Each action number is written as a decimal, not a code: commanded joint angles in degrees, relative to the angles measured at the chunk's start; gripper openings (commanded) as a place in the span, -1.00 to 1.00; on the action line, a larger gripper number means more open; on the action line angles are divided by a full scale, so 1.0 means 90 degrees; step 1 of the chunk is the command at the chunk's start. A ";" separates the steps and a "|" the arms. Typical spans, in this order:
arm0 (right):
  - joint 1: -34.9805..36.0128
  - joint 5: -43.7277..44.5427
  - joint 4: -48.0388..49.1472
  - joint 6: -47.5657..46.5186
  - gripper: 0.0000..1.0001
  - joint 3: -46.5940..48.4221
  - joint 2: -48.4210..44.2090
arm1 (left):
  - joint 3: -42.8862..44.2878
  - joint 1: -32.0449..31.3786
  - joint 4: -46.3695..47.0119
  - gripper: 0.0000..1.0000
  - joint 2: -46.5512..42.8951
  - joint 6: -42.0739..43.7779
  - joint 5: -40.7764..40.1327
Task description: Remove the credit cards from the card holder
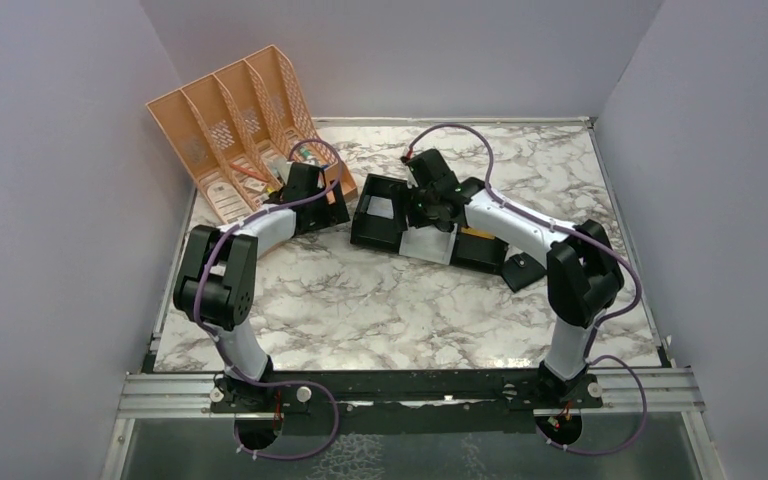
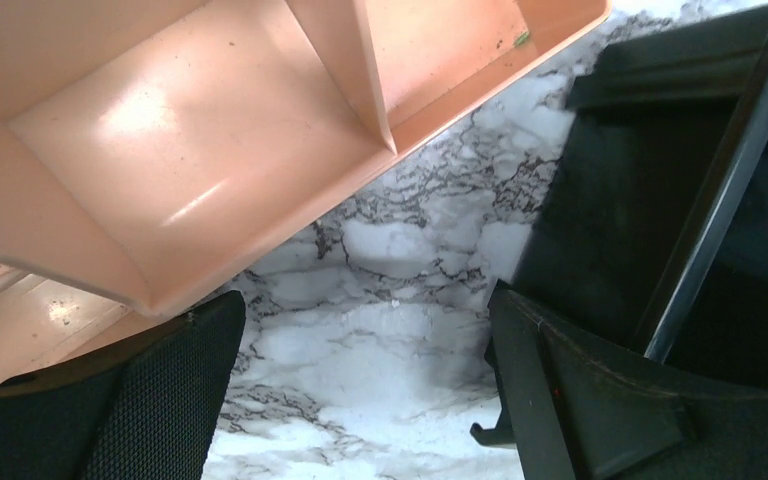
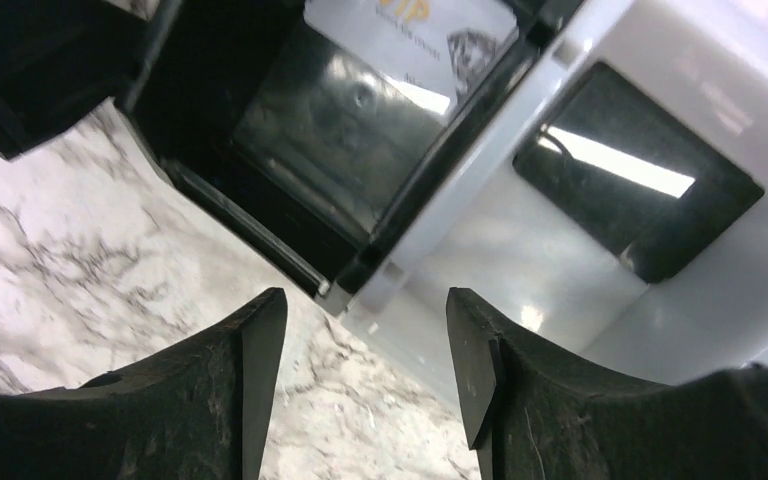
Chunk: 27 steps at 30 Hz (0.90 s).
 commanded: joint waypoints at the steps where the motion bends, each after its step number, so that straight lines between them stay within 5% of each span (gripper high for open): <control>1: 0.0053 0.0353 0.0267 0.0368 0.24 0.0472 0.0347 | 0.0377 0.0163 0.0208 0.91 0.0106 0.0088 0.0110; 6: 0.0048 0.0658 -0.0106 0.0475 0.22 0.1068 0.0848 | 0.0123 0.0166 0.0228 0.90 -0.0181 0.0016 0.0418; 14: 0.0066 0.0190 0.0022 -0.0032 -0.15 0.1017 0.0971 | -0.0714 0.0156 0.0176 0.90 -0.1349 -0.0127 0.0769; 27: 0.0242 -0.0069 0.0005 -0.0778 -0.20 0.0084 0.0331 | -0.1520 0.0147 -0.0390 0.91 -0.3283 -0.0258 0.0906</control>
